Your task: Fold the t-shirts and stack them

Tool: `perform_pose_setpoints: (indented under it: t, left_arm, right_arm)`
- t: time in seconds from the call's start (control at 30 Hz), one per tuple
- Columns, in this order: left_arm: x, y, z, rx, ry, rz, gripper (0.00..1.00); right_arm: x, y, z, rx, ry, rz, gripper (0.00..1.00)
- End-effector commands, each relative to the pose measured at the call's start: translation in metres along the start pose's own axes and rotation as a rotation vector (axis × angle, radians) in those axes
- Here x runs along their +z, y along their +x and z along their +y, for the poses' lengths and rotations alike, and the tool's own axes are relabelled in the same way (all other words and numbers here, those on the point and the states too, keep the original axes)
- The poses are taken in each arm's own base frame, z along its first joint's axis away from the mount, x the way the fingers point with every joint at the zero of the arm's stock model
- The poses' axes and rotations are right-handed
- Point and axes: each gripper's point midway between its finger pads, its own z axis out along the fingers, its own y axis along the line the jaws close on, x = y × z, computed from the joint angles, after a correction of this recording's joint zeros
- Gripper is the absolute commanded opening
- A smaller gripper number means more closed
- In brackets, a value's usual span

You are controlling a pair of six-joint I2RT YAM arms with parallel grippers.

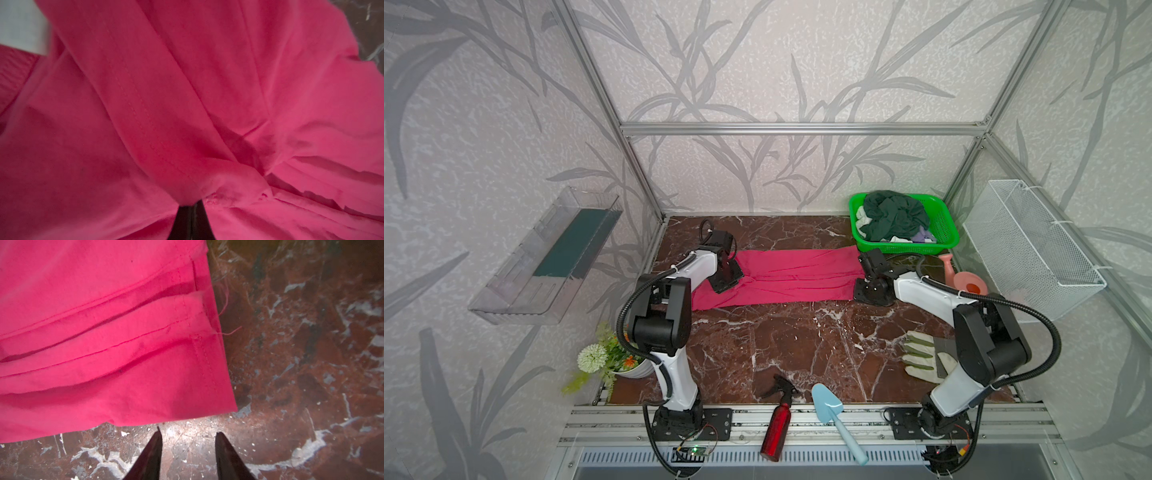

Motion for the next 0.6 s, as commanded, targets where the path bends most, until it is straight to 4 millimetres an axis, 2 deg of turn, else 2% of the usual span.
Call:
perform_pose_setpoints:
  t: [0.0, 0.3, 0.4, 0.57]
  left_arm:
    - [-0.011, -0.013, -0.014, 0.009, 0.025, -0.028, 0.0]
    - [-0.023, -0.045, -0.036, 0.066, 0.007, -0.054, 0.0]
    - [-0.021, -0.046, -0.035, 0.064, -0.016, -0.045, 0.0]
    - [-0.014, -0.053, -0.051, 0.091, -0.006, -0.02, 0.0]
  right_arm:
    - [-0.006, 0.004, -0.004, -0.007, 0.015, 0.004, 0.44]
    - [-0.005, 0.008, -0.004, -0.004, 0.002, 0.006, 0.43]
    - [-0.005, 0.011, -0.006, -0.008, 0.008, 0.011, 0.43]
    - [-0.003, 0.01, -0.006, -0.008, 0.009, 0.018, 0.43]
